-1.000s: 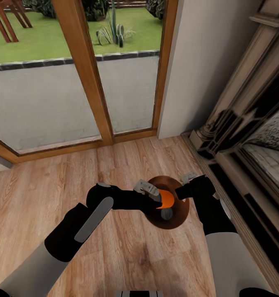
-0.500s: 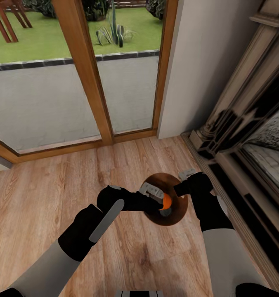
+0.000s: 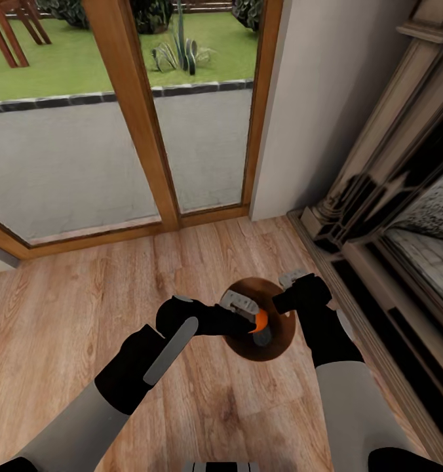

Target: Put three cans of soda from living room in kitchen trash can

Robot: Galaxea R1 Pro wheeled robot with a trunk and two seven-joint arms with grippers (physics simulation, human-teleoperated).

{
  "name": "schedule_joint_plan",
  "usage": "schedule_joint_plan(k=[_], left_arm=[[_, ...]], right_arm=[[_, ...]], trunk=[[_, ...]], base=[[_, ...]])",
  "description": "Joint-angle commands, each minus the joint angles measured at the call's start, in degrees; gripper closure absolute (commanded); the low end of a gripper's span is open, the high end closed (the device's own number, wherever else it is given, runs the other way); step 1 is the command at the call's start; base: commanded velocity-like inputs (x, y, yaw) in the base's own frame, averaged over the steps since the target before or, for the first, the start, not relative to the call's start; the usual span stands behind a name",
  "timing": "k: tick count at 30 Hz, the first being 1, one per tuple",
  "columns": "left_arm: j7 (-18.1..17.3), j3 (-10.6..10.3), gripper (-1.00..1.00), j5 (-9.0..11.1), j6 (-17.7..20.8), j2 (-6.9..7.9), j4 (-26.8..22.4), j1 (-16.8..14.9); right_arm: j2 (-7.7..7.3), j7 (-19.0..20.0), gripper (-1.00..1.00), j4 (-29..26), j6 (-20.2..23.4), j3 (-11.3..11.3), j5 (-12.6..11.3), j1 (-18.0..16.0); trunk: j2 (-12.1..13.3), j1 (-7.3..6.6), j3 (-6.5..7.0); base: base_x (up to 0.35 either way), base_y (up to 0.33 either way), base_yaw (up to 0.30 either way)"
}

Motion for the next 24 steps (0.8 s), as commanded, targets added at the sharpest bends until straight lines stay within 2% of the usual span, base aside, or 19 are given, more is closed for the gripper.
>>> schedule_joint_plan(k=[1,10,16,19,20,23,24], left_arm=[[-0.42,0.05,-1.00,-2.27,0.06,0.00,1.27,-0.01],[-0.21,-0.02,-1.00,-2.26,-0.13,-0.01,2.08,-0.01],[-0.56,0.05,-1.00,-2.00,-0.09,0.33,0.78,0.05],[-0.93,0.10,-1.00,-1.82,-0.09,0.62,-2.77,0.08],[-1.85,0.29,-1.00,-1.54,0.00,1.24,-6.65,1.12],[-3.75,0.42,-1.00,-1.42,0.09,2.31,-8.77,2.37],[-5.87,0.50,-1.00,-1.37,0.14,3.26,-9.63,2.90]], right_arm=[[0.09,0.65,1.00,-2.45,1.08,-0.09,-2.13,-0.05],[0.10,0.65,1.00,-2.37,1.08,-0.08,-2.12,-0.07],[0.10,0.65,1.00,-2.35,1.08,-0.08,-2.12,-0.09],[0.03,0.65,1.00,-2.30,1.08,-0.11,-2.12,-0.09],[-0.03,0.65,1.00,-2.24,1.08,-0.14,-2.12,-0.08],[-0.06,0.67,1.00,-2.21,1.08,-0.20,-2.12,-0.07],[-0.09,0.68,1.00,-2.16,1.08,-0.30,-2.12,-0.06]], trunk=[[-0.02,-0.01,-0.03],[-0.02,-0.01,-0.03],[-0.02,-0.01,-0.03],[-0.02,-0.01,-0.03],[-0.02,-0.01,-0.03],[-0.02,-0.01,-0.03],[-0.02,-0.01,-0.03]], base=[[0.000,0.000,0.000],[0.000,0.000,0.000],[0.000,0.000,0.000],[0.000,0.000,0.000],[0.000,0.000,0.000],[0.000,0.000,0.000],[0.000,0.000,0.000]])
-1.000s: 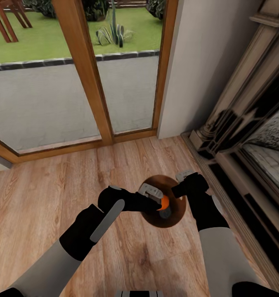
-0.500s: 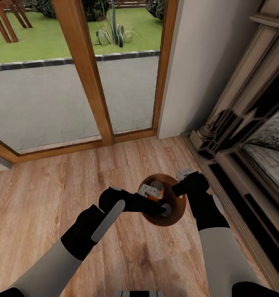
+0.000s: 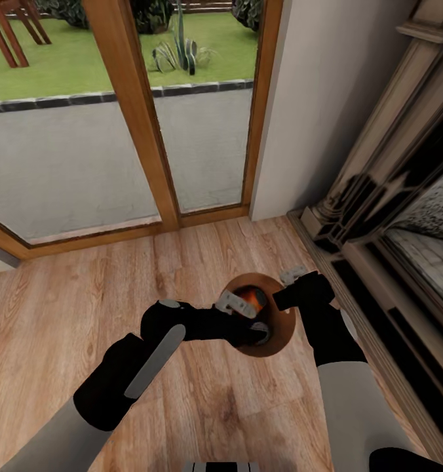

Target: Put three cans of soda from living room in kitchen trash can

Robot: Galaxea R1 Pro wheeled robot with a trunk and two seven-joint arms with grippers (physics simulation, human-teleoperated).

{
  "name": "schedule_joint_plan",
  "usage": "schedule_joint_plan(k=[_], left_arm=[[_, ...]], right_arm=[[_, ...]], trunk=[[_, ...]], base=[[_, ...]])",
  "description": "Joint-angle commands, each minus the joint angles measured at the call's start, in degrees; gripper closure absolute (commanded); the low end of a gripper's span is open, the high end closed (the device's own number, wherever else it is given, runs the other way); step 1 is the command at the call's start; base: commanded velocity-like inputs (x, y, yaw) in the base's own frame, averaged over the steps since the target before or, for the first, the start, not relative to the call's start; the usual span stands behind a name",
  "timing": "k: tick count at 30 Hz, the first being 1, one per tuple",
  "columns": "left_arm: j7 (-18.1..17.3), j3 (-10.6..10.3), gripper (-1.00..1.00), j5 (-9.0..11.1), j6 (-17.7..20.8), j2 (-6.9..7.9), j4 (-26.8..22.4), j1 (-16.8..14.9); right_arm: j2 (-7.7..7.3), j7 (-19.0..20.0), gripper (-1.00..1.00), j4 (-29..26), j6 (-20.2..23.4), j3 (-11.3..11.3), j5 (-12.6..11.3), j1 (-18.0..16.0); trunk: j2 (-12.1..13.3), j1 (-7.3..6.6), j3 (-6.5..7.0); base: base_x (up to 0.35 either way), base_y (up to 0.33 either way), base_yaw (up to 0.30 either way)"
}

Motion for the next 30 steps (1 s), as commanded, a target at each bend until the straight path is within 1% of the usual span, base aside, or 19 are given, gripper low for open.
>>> schedule_joint_plan(k=[1,3,4,5,6,9,11,12,13,14,16,18,19,20,22,23,25,26,30], left_arm=[[-1.96,0.03,-1.00,-0.60,0.12,0.58,-0.37,0.17],[-6.54,0.64,-1.00,-0.56,0.02,2.46,-0.97,0.55],[-12.64,4.16,-1.00,-0.54,-0.25,5.52,-1.34,0.81],[-14.13,5.59,-1.00,-0.54,-0.39,6.25,-1.39,0.85],[-17.00,8.64,-1.00,-0.54,-0.79,7.60,-1.46,0.91],[-20.78,12.97,-1.00,-0.55,-1.43,9.61,-1.51,1.23],[-24.97,19.30,-1.00,-0.54,-2.90,12.91,-1.50,2.65],[-27.99,27.65,-1.00,-0.70,-5.21,15.77,-1.29,4.08],[-28.42,29.69,-1.00,-0.81,-5.66,16.23,-1.21,4.54],[-28.92,33.28,-1.00,-0.99,-6.33,16.89,-1.08,5.46],[-29.15,35.98,-1.00,-1.44,-6.82,17.31,-0.91,6.34],[-29.21,38.77,-1.00,-3.32,-7.65,17.68,-0.67,7.40],[-28.88,40.40,-1.00,-4.99,-8.74,17.75,-0.51,7.87],[-26.54,43.69,-1.00,-7.85,-12.10,17.36,0.54,9.57],[-24.18,45.09,-1.00,-8.97,-16.05,16.82,2.05,12.31],[-22.77,45.59,-1.00,-9.48,-19.66,16.48,3.24,14.34],[-21.63,45.89,-1.00,-9.85,-22.87,16.22,4.31,15.98],[-20.35,46.13,-1.00,-10.19,-27.09,16.00,6.06,17.94],[-19.20,46.29,-1.00,-10.53,-37.61,15.82,12.17,21.20]], right_arm=[[0.05,0.64,1.00,-0.03,0.38,-0.15,-0.43,-0.06],[0.01,0.64,1.00,0.00,0.38,-0.30,-0.43,-0.08],[-0.13,0.67,1.00,0.27,0.38,-0.45,-0.45,-0.05],[-0.15,0.66,1.00,0.38,0.38,-0.48,-0.47,-0.05],[-0.19,0.67,1.00,0.57,0.38,-0.52,-0.49,-0.05],[-0.23,0.68,1.00,0.76,0.38,-0.57,-0.50,-0.06],[-0.25,0.69,1.00,0.90,0.38,-0.58,-0.51,-0.04],[-0.31,0.69,1.00,0.96,0.38,-0.64,-0.52,-0.06],[-0.32,0.69,1.00,0.97,0.38,-0.65,-0.52,-0.07],[-0.33,0.69,1.00,0.98,0.38,-0.68,-0.55,-0.06],[-0.37,0.69,1.00,0.99,0.38,-0.71,-0.57,-0.05],[-0.41,0.70,1.00,0.99,0.38,-0.84,-0.61,-0.04],[-0.42,0.70,1.00,1.00,0.38,-0.94,-0.69,-0.04],[-0.48,0.70,1.00,0.96,0.38,-1.12,-0.90,-0.03],[-0.55,0.72,1.00,0.98,0.38,-1.58,-1.02,-0.01],[-0.57,0.86,1.00,0.99,0.38,-2.91,-1.02,0.01],[-0.59,0.97,1.00,0.99,0.38,-4.34,-0.98,0.03],[-0.60,1.16,1.00,1.03,0.38,-6.05,-0.93,0.04],[-0.81,1.48,1.00,3.10,0.38,-7.93,-0.89,-0.20]], trunk=[[-0.02,-0.01,-0.03],[-0.02,-0.01,-0.03],[-0.02,-0.01,-0.03],[-0.02,-0.01,-0.03],[-0.02,-0.01,-0.03],[-0.02,-0.01,-0.03],[-0.02,-0.01,-0.03],[-0.02,-0.01,-0.03],[-0.02,-0.01,-0.03],[-0.02,-0.01,-0.03],[-0.02,-0.01,-0.03],[-0.02,-0.01,-0.03],[-0.02,-0.01,-0.03],[-0.02,-0.01,-0.03],[-0.02,-0.01,-0.03],[-0.02,-0.01,-0.03],[-0.02,-0.01,-0.03],[-0.02,-0.01,-0.03],[-0.02,-0.01,-0.03]], base=[[0.000,0.000,0.000],[0.000,0.000,0.000],[0.000,0.000,0.000],[0.000,0.000,0.000],[0.000,0.000,0.000],[0.000,0.000,0.000],[0.000,0.000,0.000],[0.000,0.000,0.000],[0.000,0.000,0.000],[0.000,0.000,0.000],[0.000,0.000,0.000],[0.000,0.000,0.000],[0.000,0.000,0.000],[0.000,0.000,0.000],[0.000,0.000,0.000],[0.000,0.000,0.000],[0.000,0.000,0.000],[0.000,0.000,0.000],[0.000,0.000,0.000]])
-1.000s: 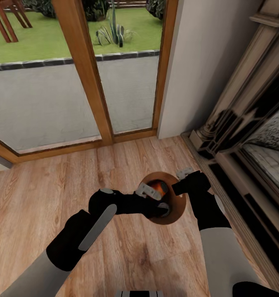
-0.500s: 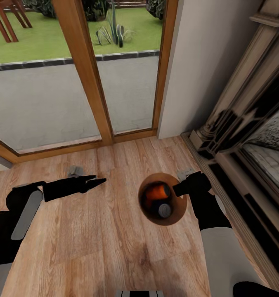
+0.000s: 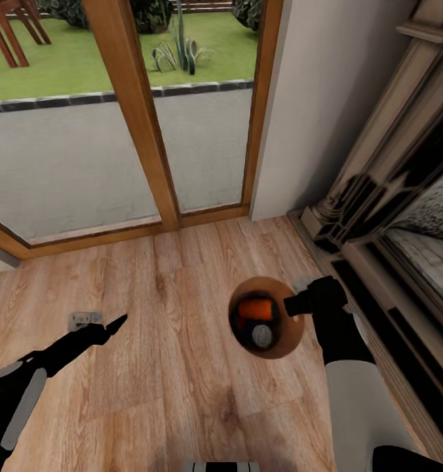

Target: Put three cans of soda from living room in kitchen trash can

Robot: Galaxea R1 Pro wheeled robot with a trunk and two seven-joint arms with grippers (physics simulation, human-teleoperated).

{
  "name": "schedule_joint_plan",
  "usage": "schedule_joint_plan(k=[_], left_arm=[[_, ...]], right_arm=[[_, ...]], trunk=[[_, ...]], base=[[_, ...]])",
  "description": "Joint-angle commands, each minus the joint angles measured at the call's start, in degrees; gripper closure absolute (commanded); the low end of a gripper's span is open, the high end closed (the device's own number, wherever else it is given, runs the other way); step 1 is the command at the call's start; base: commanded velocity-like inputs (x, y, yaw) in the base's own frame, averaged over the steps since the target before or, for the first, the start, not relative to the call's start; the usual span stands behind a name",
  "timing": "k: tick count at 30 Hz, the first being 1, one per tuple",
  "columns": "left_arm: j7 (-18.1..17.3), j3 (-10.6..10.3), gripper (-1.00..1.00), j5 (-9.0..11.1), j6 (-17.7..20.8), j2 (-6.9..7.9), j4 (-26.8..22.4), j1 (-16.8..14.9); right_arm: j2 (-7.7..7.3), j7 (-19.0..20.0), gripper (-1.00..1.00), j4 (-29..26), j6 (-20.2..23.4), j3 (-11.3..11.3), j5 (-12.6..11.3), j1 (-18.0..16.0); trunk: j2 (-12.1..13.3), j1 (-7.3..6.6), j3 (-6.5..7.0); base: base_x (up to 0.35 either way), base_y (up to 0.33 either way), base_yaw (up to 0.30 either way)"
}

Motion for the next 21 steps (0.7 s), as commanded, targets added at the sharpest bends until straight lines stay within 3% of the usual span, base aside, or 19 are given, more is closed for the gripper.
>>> schedule_joint_plan(k=[1,5,8,12,15,17,21], left_arm=[[0.01,0.00,-1.00,0.52,-2.90,-0.04,2.48,0.62],[0.25,-0.85,-1.00,-1.56,-12.11,-0.12,10.56,1.98],[1.44,-1.19,-1.00,-5.63,-15.99,-1.01,15.47,2.35],[1.89,-1.27,-1.00,-6.92,-16.98,-2.15,16.92,2.44],[2.11,-1.31,-1.00,-7.45,-17.33,-2.65,17.51,2.47],[2.15,-1.31,-1.00,-7.55,-17.39,-2.75,17.61,2.47],[2.17,-1.32,-1.00,-7.64,-17.44,-2.83,17.69,2.48]], right_arm=[[-0.41,0.67,1.00,1.73,0.37,-1.17,-0.62,-0.50],[-2.67,0.73,1.00,9.16,0.37,-5.32,-0.39,-2.07],[-5.74,0.79,1.00,16.18,0.37,-6.86,-0.35,-3.08],[-7.95,0.81,1.00,22.29,0.37,-7.43,-0.41,-5.63],[-11.18,0.81,1.00,31.38,0.37,-7.72,-0.49,-9.54],[-12.52,0.81,1.00,35.80,0.37,-7.73,-0.50,-11.56],[-13.55,0.73,1.00,40.52,0.37,-7.74,-0.44,-13.65]], trunk=[[-0.02,-0.01,-0.02],[-0.02,-0.01,-0.02],[-0.02,-0.01,-0.02],[-0.02,-0.01,-0.02],[-0.02,-0.01,-0.02],[-0.02,-0.01,-0.02],[-0.42,0.21,-0.20]], base=[[0.000,0.000,0.000],[0.000,0.000,0.000],[0.000,0.000,0.000],[0.000,0.000,0.000],[0.000,0.000,0.000],[0.000,0.000,0.000],[0.000,0.000,0.000]])
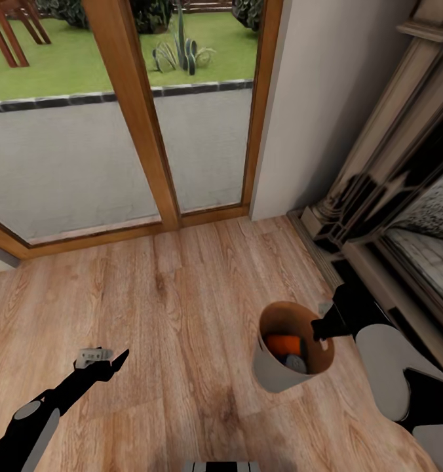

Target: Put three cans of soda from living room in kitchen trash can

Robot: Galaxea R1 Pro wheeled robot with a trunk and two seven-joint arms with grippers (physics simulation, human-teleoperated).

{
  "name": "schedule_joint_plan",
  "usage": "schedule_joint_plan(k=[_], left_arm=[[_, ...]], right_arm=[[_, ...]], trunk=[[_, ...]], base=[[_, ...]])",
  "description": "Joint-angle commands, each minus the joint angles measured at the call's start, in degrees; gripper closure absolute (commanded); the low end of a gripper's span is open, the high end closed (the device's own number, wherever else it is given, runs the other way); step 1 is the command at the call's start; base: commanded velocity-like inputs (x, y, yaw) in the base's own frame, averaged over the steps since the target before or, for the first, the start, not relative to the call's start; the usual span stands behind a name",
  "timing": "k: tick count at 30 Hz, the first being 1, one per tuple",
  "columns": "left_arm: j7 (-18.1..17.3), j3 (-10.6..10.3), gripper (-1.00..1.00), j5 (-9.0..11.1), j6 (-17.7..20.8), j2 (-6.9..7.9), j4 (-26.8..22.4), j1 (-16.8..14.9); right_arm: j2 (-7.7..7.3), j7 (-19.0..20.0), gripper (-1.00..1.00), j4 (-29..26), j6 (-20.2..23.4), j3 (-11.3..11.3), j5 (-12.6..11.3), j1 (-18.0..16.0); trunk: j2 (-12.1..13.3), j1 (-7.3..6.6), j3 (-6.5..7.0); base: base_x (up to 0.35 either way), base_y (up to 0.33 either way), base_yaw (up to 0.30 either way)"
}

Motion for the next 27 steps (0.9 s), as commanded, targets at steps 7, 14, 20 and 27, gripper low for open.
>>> schedule_joint_plan(k=[7,14,20,27], left_arm=[[0.41,0.05,-1.00,0.36,0.20,-0.03,0.11,0.01],[0.58,0.05,-1.00,0.30,0.18,-0.03,0.12,0.01],[0.59,0.05,-1.00,0.26,0.18,-0.10,0.12,0.04],[0.59,0.05,-1.00,0.25,0.13,-0.11,0.13,0.03]], right_arm=[[-0.26,-0.11,1.00,1.57,0.42,-0.27,-0.12,-0.75],[-0.54,-0.36,1.00,1.71,0.42,-0.16,-0.10,-0.82],[-0.46,-0.38,1.00,1.72,0.42,-0.30,-0.18,-0.82],[-0.29,-0.38,1.00,1.73,0.42,-0.30,-0.24,-0.82]], trunk=[[-2.84,1.53,-1.29],[-5.65,3.07,-2.55],[-8.05,4.39,-3.62],[-10.86,5.93,-4.88]], base=[[0.000,0.000,0.000],[0.000,0.000,0.000],[0.000,0.000,0.000],[0.000,0.000,0.000]])
